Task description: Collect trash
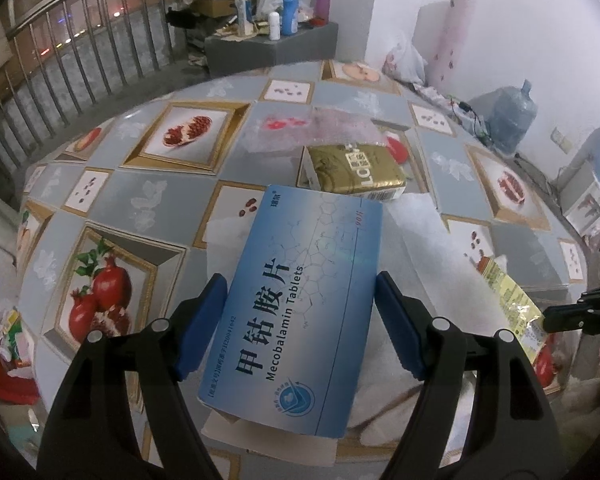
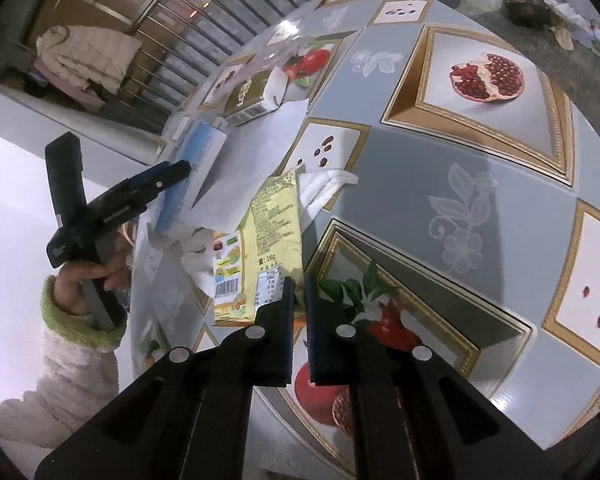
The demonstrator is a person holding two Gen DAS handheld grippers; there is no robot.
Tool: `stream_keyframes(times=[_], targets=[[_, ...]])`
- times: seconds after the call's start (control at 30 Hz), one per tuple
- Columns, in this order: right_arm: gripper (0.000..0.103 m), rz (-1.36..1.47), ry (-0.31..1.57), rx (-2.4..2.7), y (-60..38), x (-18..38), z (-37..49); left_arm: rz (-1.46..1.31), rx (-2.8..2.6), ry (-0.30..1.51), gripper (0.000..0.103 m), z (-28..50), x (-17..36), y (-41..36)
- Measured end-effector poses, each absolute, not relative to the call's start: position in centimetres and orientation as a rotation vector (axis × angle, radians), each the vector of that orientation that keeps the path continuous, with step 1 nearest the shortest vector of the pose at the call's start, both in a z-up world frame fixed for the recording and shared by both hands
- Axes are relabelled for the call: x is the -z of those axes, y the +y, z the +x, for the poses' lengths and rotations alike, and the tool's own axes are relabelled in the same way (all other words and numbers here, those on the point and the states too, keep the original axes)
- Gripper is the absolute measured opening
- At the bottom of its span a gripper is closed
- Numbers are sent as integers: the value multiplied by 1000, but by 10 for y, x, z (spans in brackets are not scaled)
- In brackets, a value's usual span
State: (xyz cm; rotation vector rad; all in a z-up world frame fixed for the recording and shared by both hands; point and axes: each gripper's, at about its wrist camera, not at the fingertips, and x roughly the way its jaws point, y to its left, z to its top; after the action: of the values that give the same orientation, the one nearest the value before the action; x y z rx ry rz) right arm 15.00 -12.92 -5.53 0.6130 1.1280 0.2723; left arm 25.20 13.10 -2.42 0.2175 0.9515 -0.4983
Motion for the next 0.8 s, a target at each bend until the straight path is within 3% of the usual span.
stream_keyframes(times=[0.4,0.8], targets=[[5,598,1092,-266,-163,40,111,150,486,875,71,175,-14,139],[5,637,1028,-63,-226,43,37,-21,492,922,72,83,10,118]])
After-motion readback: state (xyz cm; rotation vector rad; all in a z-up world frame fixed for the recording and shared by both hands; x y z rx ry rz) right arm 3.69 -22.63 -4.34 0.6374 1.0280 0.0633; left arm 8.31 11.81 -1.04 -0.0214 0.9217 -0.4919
